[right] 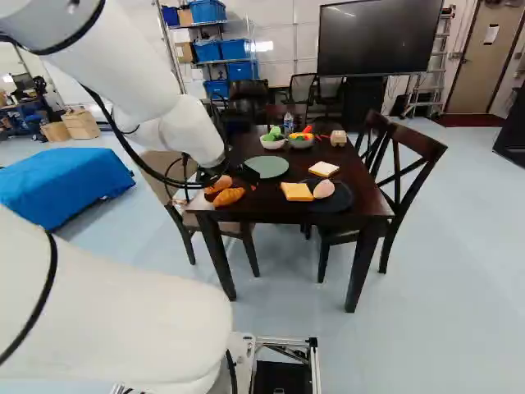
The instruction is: Move the croissant to the empty plate
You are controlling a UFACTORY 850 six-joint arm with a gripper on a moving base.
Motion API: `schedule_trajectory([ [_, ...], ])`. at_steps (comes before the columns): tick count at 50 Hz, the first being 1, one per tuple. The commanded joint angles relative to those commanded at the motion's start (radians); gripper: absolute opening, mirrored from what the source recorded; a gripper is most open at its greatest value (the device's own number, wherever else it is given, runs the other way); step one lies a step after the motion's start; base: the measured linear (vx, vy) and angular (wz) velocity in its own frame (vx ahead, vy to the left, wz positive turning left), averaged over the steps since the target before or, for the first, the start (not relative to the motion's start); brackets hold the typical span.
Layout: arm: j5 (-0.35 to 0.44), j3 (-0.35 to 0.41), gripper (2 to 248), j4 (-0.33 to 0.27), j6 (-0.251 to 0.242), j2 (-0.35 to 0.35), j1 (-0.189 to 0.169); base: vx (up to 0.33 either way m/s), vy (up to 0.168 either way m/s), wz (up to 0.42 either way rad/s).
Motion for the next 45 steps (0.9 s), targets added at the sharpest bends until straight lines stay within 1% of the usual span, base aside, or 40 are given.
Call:
schedule_trajectory([
  [18, -0.063, -0.044, 247, 0.043, 0.000, 0.000, -0.001, 0.000, 0.000, 0.000],
  [32, -0.065, -0.086, 247, 0.045, 0.002, -0.007, -0.001, 0.000, 0.000, 0.000],
  [37, -0.067, -0.110, 247, 0.043, 0.032, -0.021, -0.002, 0.000, 0.000, 0.000],
  [45, -0.081, -0.153, 247, 0.035, 0.107, -0.047, -0.002, 0.000, 0.000, 0.000],
])
